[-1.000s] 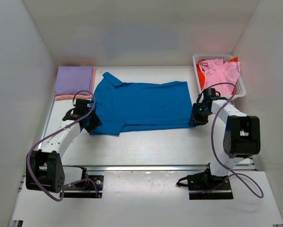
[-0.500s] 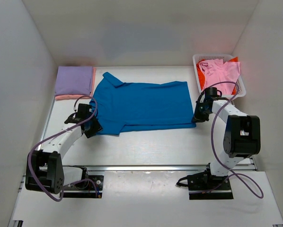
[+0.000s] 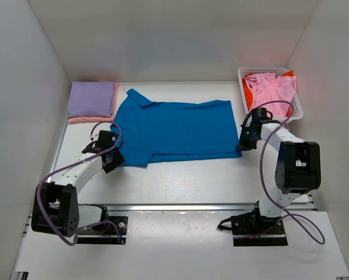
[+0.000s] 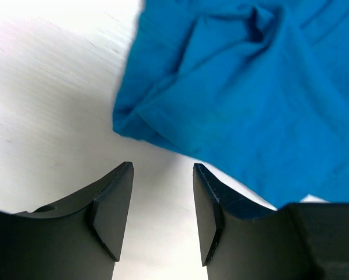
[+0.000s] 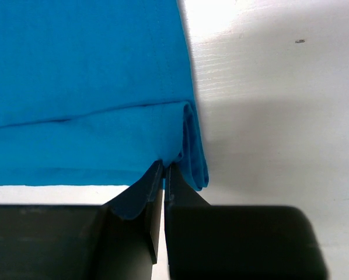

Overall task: Fold and stack the t-shirts
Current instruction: Fold the flattened tshirt in 1/3 of the way

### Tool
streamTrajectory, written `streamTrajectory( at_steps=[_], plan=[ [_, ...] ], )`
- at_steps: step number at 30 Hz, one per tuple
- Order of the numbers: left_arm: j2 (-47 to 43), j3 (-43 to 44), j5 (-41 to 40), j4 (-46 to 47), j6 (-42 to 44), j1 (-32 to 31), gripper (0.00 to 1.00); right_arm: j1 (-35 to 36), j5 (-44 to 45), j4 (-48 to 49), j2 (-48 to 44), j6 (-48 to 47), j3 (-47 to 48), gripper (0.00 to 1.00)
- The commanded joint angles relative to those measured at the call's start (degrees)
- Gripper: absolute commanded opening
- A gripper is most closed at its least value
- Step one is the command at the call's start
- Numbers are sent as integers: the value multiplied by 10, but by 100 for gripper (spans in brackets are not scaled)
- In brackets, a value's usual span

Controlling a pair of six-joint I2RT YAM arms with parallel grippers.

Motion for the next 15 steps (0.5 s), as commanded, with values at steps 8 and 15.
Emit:
streamTrajectory(
  at_steps=[8,15],
  plan=[
    [33,26,-45,47,-8,6,54,-1,-7,8,-13,-5,5,0],
    [26,31,-43,55,-5,12,50,4,-11,13,-6,1,2,0]
  ],
)
